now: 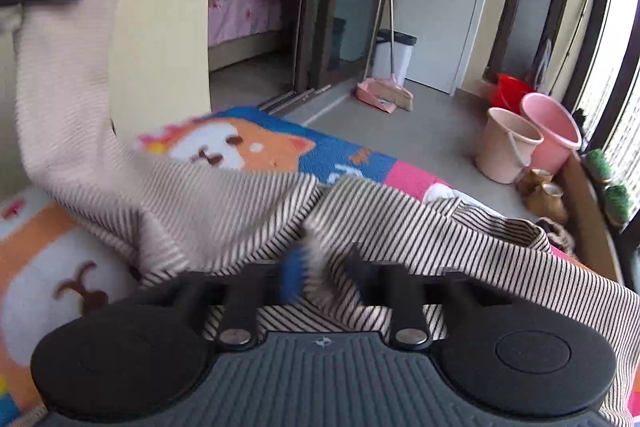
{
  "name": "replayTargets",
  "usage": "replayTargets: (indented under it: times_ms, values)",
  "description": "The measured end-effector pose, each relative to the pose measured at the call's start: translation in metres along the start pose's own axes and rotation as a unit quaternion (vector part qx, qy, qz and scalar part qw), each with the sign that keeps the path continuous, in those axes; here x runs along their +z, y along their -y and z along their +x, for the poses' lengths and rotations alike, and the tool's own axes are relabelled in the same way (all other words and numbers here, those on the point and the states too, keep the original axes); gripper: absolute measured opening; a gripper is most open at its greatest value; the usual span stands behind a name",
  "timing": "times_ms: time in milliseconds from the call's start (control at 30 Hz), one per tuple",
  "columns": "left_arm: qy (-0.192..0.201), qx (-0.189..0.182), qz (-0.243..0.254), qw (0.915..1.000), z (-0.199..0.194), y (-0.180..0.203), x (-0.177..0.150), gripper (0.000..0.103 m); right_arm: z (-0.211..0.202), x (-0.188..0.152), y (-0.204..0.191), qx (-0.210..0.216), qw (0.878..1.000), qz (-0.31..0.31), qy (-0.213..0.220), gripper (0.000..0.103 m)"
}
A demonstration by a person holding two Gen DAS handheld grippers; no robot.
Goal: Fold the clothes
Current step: 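Lift the shirt high with both grippers and shake it out, then lower the shirt flat onto the mat and open both grippers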
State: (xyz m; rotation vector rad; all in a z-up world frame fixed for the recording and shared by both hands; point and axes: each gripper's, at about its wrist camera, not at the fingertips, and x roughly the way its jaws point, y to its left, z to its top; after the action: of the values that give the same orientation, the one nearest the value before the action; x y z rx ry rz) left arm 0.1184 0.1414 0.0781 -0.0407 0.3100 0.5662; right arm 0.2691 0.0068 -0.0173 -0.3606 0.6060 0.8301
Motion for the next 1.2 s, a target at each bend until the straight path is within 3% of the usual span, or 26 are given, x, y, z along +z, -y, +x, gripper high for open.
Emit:
replayTargets:
  times_ms: [133,200,367,467,600,733,867,900,967,1033,1100,1200]
  values:
    - [-0.001,-0.015,0.006,0.9999,0.002,0.009,-0.001,0.009,-0.059,0.015,0.057,-0.034,0.996,0.058,0.063,0.009]
    - [0.002,-0.023,0.006,0.9997,0.001,0.014,-0.001,0.009,-0.099,0.017,0.097,-0.074,0.989,0.084,0.097,0.009]
    - [0.005,-0.040,-0.003,0.9992,0.001,0.027,0.000,0.010,-0.198,0.010,0.186,-0.208,0.952,0.134,0.180,0.009]
    - [0.003,-0.051,-0.008,0.9987,0.002,0.036,0.005,0.010,-0.233,0.001,0.212,-0.231,0.938,0.155,0.205,0.009]
    - [-0.007,-0.067,-0.005,0.9977,0.003,0.050,0.005,0.010,-0.225,-0.020,0.215,-0.209,0.947,0.160,0.184,0.009]
    - [-0.044,-0.072,-0.006,0.9965,0.010,0.053,-0.005,0.011,-0.177,-0.055,0.198,-0.145,0.966,0.177,0.122,0.009]
    - [-0.075,-0.091,-0.015,0.9929,0.011,0.048,-0.019,0.012,-0.138,-0.080,0.178,-0.082,0.976,0.185,0.082,0.009]
    - [-0.081,-0.098,-0.015,0.9918,0.011,0.047,-0.023,0.016,-0.132,-0.082,0.174,-0.071,0.977,0.183,0.077,0.009]
    - [-0.091,-0.107,-0.008,0.9900,0.008,0.046,-0.031,0.037,-0.124,-0.084,0.167,-0.058,0.980,0.179,0.069,0.010]
    - [-0.100,-0.106,-0.003,0.9893,0.007,0.045,-0.039,0.049,-0.121,-0.086,0.163,-0.054,0.981,0.178,0.059,0.012]
    - [-0.112,-0.103,-0.004,0.9884,0.005,0.041,-0.048,0.052,-0.123,-0.091,0.159,-0.050,0.982,0.177,0.050,0.016]
    - [-0.130,-0.101,-0.017,0.9862,0.001,0.032,-0.058,0.059,-0.134,-0.100,0.156,-0.045,0.981,0.186,0.042,0.031]
